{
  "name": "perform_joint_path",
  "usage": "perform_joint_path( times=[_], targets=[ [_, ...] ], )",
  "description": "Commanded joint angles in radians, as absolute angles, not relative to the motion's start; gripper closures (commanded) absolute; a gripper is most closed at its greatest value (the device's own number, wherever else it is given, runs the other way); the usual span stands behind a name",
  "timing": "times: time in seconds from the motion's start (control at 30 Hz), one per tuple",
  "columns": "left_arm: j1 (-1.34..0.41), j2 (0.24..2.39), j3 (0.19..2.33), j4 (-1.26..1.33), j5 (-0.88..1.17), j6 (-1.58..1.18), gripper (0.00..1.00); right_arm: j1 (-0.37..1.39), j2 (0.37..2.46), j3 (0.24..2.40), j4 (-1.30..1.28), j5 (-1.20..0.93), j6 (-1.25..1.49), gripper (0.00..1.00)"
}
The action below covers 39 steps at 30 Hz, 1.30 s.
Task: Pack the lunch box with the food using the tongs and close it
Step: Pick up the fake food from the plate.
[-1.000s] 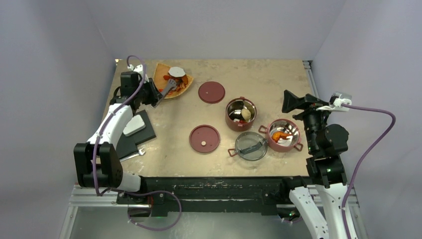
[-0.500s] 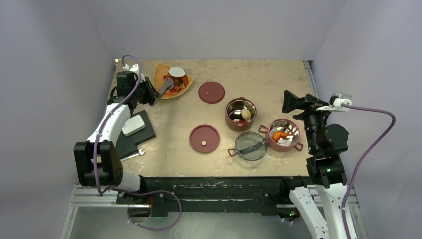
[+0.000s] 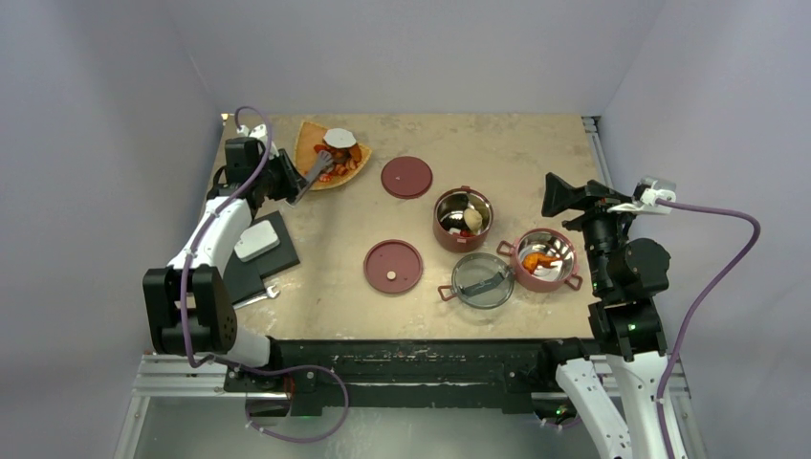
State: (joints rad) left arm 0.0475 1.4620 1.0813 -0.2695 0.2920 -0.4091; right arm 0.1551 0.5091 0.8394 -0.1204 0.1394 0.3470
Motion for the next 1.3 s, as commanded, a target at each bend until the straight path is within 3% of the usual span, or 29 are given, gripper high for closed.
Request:
perform_joint_path(
  times=[0.0, 1.27],
  targets=[
    [0.057, 1.475, 1.087, -0.212, 0.326, -0.430, 0.76, 0.155, 0.497, 0.853, -0.095, 0.141, 0.342, 0.07],
    [0.063, 1.535, 1.112, -0.130, 0.399, -0.491, 0.78, 0.154, 0.518, 0.835, -0.083, 0.126, 0.341, 0.06]
  ],
)
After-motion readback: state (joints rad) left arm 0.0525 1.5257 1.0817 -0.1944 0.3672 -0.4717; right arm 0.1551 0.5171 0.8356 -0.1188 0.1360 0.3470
